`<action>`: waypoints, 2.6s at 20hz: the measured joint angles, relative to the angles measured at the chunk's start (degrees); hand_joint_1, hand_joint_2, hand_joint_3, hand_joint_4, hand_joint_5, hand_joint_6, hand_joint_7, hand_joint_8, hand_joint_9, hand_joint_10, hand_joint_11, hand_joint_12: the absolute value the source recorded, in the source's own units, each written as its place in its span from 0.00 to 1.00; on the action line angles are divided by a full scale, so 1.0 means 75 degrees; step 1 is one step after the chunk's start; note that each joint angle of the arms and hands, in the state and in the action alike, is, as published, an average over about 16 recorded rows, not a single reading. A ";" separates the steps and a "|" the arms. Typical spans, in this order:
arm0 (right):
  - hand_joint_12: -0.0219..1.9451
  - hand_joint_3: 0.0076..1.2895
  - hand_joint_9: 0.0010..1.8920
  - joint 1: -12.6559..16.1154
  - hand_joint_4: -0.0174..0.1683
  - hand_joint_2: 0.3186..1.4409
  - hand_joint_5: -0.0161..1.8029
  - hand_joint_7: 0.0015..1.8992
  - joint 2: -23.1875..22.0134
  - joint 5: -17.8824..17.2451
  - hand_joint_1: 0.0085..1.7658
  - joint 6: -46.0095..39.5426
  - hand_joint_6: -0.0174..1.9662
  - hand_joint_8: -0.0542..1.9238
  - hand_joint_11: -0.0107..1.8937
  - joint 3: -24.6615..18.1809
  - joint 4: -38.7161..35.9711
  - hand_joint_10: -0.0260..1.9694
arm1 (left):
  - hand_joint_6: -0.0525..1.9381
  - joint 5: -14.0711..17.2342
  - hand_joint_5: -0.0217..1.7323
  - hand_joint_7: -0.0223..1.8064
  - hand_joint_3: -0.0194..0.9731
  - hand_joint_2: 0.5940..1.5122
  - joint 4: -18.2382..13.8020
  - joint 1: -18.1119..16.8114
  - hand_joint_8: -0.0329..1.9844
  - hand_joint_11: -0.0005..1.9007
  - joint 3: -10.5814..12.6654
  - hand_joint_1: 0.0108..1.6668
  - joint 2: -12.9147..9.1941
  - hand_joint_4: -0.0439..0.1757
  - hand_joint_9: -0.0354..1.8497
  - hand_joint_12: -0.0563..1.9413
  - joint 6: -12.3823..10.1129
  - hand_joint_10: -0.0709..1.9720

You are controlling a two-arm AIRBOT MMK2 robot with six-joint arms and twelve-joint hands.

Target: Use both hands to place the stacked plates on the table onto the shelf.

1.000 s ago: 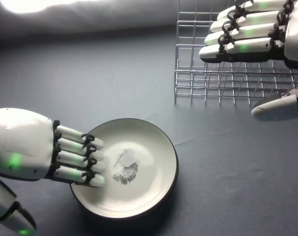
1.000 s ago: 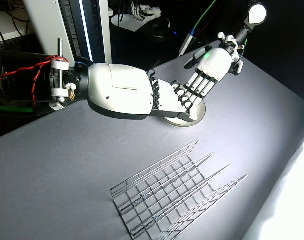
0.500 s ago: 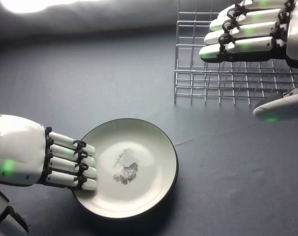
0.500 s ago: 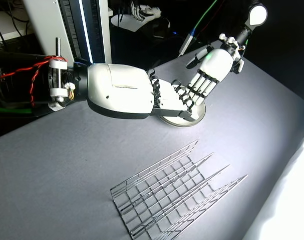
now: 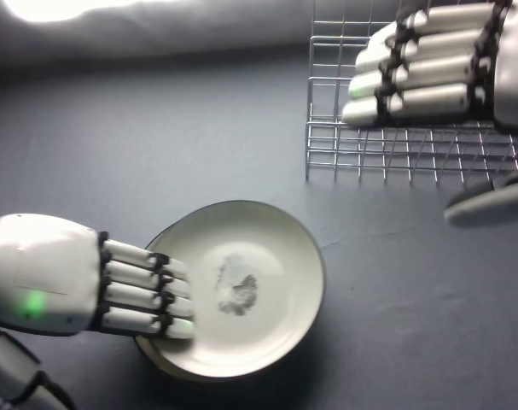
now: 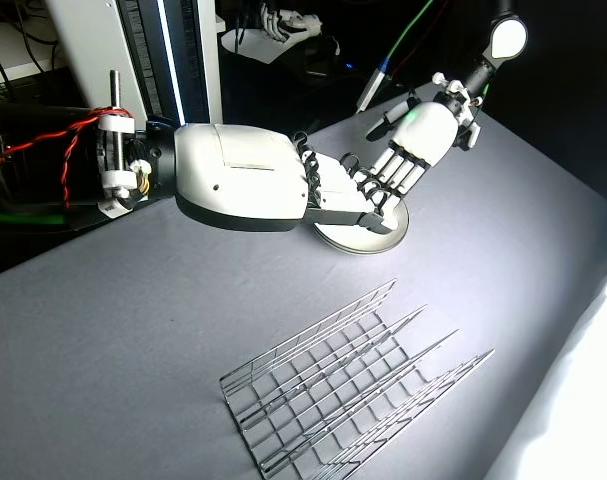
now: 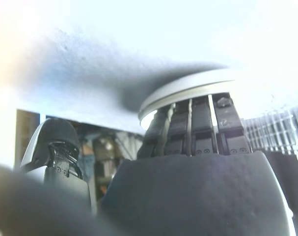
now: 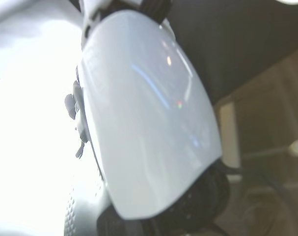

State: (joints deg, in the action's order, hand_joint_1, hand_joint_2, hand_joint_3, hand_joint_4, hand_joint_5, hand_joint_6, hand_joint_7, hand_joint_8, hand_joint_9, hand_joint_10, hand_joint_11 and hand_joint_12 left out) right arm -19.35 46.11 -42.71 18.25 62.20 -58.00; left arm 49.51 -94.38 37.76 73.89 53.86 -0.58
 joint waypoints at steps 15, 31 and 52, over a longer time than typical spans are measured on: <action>0.13 0.01 0.05 -0.0029 0.14 0.70 0.09 0.07 0.0894 -0.1068 0.24 0.0183 0.02 0.03 0.02 0.0875 -0.2293 0.02 | 0.01 -0.0373 0.01 0.00 0.04 0.62 0.0395 -0.0057 0.00 0.01 -0.0175 0.00 0.0663 0.16 0.02 0.03 0.0071 0.03; 0.02 0.00 0.01 -0.0449 0.14 0.55 0.02 0.01 0.1722 -0.0395 0.59 0.0182 0.02 0.03 0.02 0.0651 -0.2410 0.02 | 0.01 -0.0352 0.00 0.00 0.04 0.62 0.0429 -0.0145 0.00 0.01 -0.0067 0.00 0.0811 0.16 0.02 0.03 -0.0008 0.03; 0.54 0.00 0.20 -0.0631 0.14 0.60 0.26 0.23 0.2921 0.0664 0.68 0.0179 0.02 0.03 0.02 0.1159 -0.1862 0.03 | 0.01 -0.0164 0.01 0.00 0.04 0.63 0.0468 -0.0187 0.00 0.01 0.0187 0.00 0.0927 0.17 0.02 0.03 -0.0090 0.03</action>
State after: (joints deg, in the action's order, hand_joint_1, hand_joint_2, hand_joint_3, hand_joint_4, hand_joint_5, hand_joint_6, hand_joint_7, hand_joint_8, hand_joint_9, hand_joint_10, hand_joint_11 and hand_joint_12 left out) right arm -24.08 68.02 -37.73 19.59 70.88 -71.97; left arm 48.28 -90.86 36.36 75.30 60.81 -1.26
